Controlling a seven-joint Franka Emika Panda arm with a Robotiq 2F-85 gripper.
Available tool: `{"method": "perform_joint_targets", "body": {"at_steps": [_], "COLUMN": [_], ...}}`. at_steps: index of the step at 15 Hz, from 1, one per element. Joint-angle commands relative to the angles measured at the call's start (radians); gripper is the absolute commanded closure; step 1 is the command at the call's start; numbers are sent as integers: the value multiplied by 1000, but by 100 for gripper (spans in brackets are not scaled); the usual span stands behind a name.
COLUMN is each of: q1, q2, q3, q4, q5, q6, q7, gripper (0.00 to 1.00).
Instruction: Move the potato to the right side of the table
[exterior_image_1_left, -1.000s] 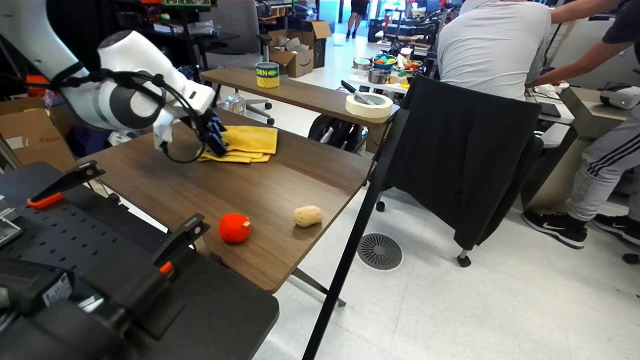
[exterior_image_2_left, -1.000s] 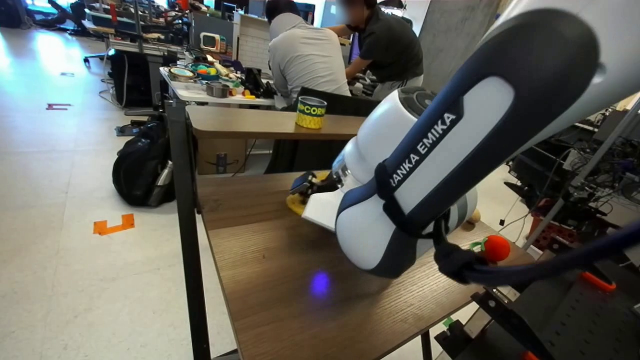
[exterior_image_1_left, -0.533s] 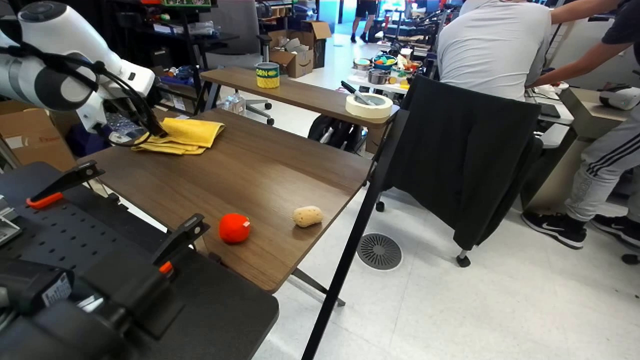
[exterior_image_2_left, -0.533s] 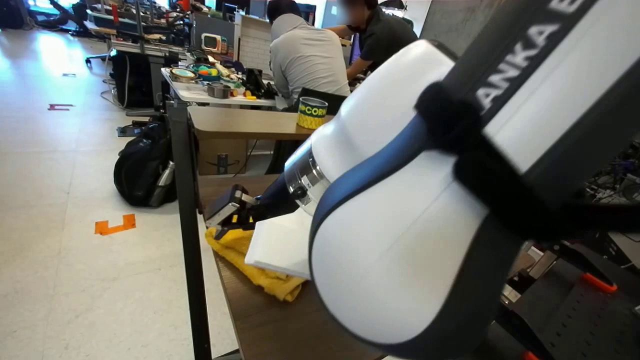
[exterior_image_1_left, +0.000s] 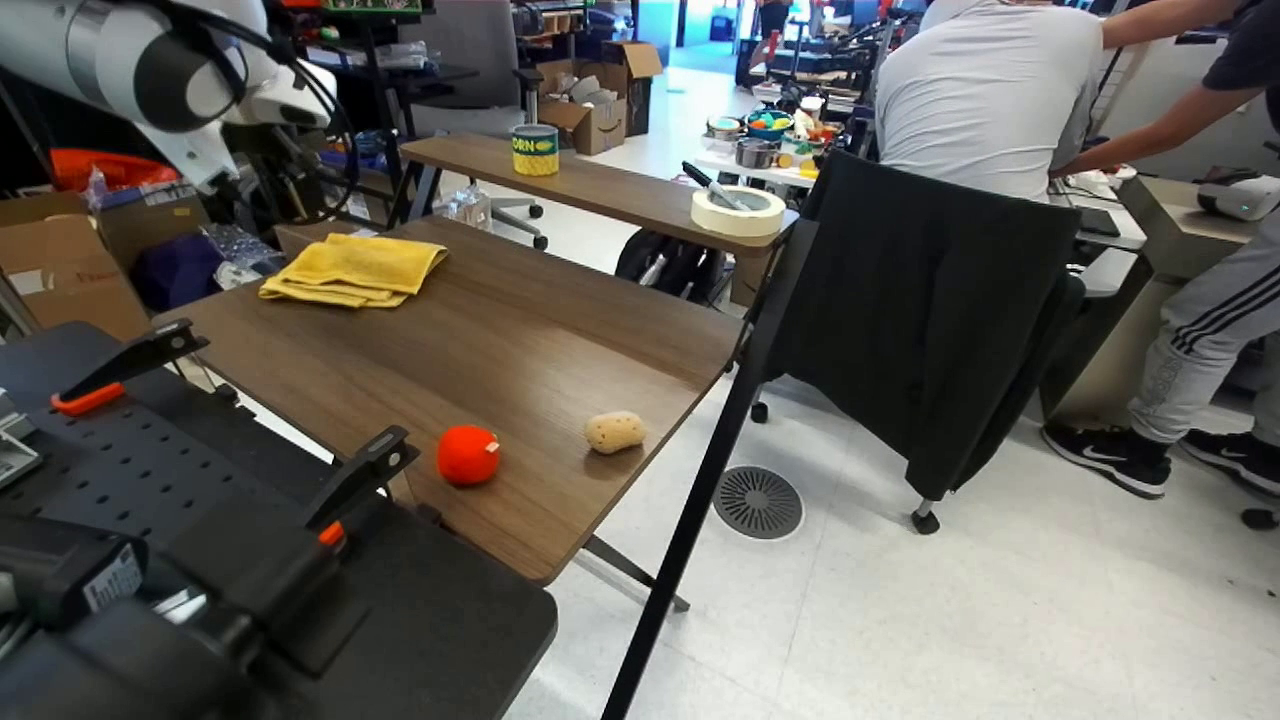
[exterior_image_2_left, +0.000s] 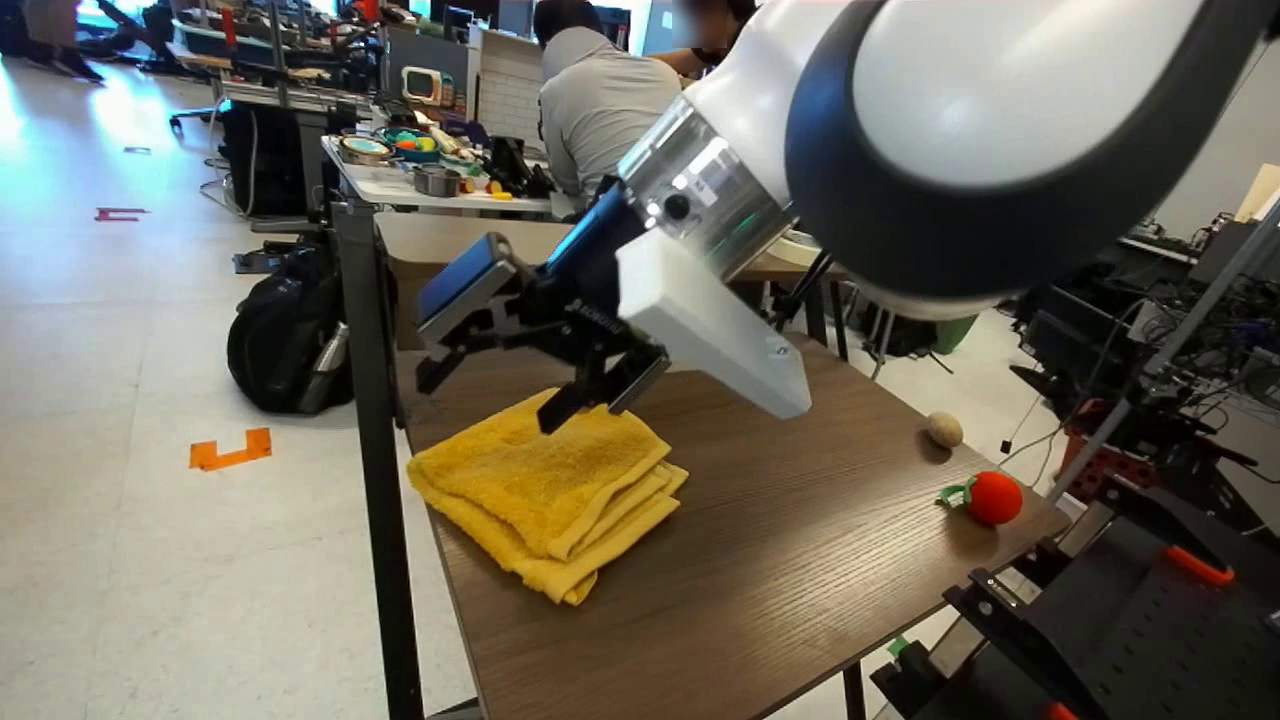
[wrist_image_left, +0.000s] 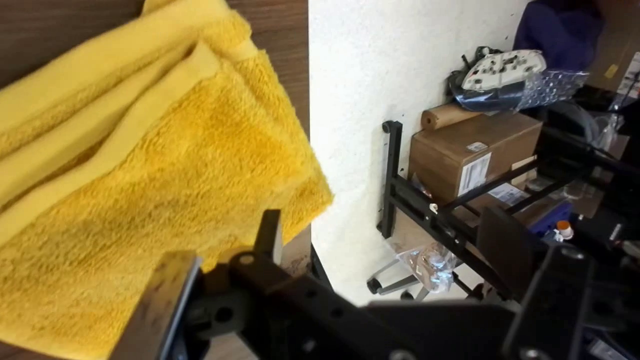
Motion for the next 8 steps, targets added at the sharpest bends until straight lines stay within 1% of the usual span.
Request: {"method": "perform_joint_targets", "body": {"at_steps": [1, 2, 3, 8], "q1": [-36, -78, -98, -95], "q2": [-8, -12, -12, -12], "q3": [33, 53, 61, 71], "q4": [-2, -6, -9, -19], "q5": [107, 106, 105, 105], "q6": [-22, -34, -41, -42], "q7": [-127, -153, -166, -169], "gripper": [0, 0, 0, 0]}}
